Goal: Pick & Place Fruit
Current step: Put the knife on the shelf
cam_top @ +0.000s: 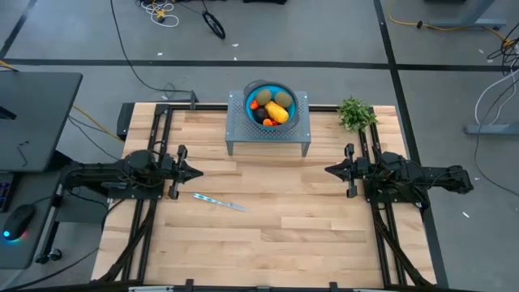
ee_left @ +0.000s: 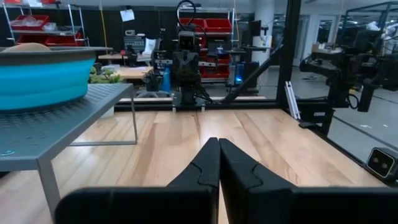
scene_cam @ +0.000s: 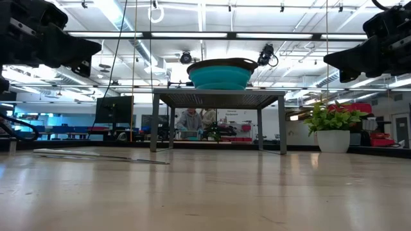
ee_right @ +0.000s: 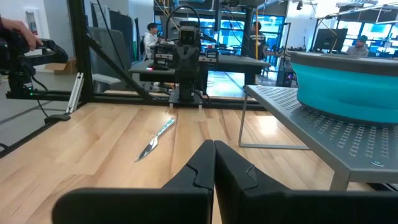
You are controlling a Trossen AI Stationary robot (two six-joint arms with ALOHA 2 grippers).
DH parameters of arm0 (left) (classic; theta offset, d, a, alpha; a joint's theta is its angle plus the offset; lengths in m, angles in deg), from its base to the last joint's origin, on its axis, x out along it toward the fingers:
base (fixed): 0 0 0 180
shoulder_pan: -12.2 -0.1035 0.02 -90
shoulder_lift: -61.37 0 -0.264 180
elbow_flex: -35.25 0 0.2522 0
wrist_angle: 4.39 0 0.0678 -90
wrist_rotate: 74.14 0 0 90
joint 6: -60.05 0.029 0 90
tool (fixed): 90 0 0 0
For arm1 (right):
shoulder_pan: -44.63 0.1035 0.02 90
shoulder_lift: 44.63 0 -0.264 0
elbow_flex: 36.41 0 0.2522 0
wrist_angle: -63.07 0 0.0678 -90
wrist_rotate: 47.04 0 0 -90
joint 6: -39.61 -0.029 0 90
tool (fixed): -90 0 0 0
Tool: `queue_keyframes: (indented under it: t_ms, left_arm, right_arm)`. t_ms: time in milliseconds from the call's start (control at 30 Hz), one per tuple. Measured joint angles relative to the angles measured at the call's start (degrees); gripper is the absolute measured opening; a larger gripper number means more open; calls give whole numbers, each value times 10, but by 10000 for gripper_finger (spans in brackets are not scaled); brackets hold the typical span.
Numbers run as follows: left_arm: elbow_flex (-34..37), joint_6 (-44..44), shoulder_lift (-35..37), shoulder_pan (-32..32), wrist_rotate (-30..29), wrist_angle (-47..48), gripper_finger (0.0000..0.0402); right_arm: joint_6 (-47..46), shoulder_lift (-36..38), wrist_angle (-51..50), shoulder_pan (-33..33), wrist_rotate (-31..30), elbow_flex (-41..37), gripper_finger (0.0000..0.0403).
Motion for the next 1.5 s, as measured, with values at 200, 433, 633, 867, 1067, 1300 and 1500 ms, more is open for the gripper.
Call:
queue_keyframes:
  t_ms: [200,433,633,867,1067,1300,1500]
  left_arm:
    - [0,-8,-1,1,0,0,6]
    - [0,-2,-1,1,0,-1,20]
    - [0,-23,-1,1,0,-2,23]
    - [0,41,-1,1,0,-3,18]
    - [0,117,-1,1,0,-4,22]
    - [0,173,-1,1,0,-4,21]
    - [0,203,-1,1,0,-5,23]
  right_arm:
    - [0,0,0,0,0,0,7]
    - [0,0,0,0,0,0,7]
    - [0,0,0,0,0,0,7]
    - [0,0,0,0,0,0,7]
    - [0,0,0,0,0,0,7]
    - [0,0,0,0,0,0,7]
    - [0,0,0,0,0,0,7]
